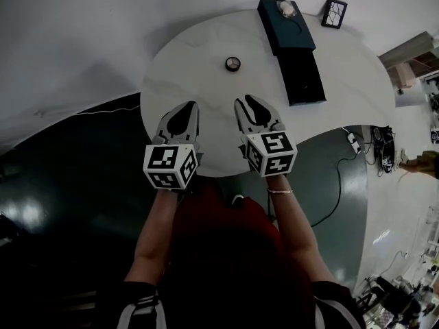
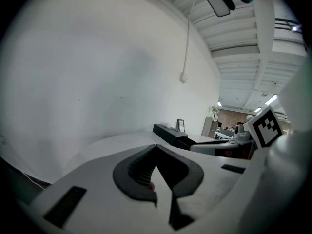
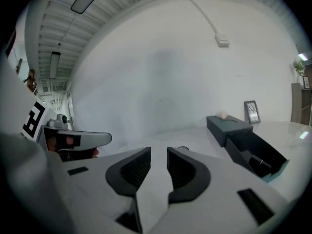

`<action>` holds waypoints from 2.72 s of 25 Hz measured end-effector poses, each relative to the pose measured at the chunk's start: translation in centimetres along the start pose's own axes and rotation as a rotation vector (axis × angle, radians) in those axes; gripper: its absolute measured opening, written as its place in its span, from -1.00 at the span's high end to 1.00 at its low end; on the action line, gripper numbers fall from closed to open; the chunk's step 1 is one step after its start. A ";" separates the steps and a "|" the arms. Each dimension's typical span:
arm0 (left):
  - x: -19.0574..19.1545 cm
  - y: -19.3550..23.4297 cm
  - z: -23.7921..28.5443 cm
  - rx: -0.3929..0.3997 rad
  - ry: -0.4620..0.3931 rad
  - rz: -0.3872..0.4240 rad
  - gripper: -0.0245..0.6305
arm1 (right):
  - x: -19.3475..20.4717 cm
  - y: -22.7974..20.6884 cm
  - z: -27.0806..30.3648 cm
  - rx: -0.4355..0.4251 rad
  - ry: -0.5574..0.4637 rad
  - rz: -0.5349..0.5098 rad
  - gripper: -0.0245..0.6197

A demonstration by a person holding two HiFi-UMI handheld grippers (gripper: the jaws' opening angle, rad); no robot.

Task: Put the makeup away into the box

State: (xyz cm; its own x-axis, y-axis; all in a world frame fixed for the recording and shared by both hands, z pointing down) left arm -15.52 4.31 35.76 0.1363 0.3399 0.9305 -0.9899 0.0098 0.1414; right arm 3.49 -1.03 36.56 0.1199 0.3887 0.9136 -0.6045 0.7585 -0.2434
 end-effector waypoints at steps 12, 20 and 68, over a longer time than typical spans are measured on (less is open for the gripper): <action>-1.0 3.2 5.2 0.047 0.041 -0.013 0.86 | -0.6 -3.4 6.5 0.082 0.134 0.015 0.42; -0.8 5.2 7.3 0.054 0.069 -0.034 0.86 | -0.7 -5.6 9.8 0.148 0.198 0.022 0.32; 0.1 9.6 10.2 0.072 0.116 -0.069 0.86 | 1.3 -11.0 16.2 0.236 0.417 0.094 0.22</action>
State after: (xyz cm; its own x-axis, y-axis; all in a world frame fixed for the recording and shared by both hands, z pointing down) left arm -24.58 -5.18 40.69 0.1947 0.4473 0.8729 -0.9723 -0.0294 0.2320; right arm -2.48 -17.33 45.67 0.3323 0.6632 0.6706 -0.7842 0.5893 -0.1942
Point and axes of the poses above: the fingertips, and each gripper's own axes: z forward along the fingers, y to its left, x out of its underside, the point moved 9 cm from there along -z, backward along the fingers, and after that the axes turned 14 degrees about -x, right-handed, at the moved point
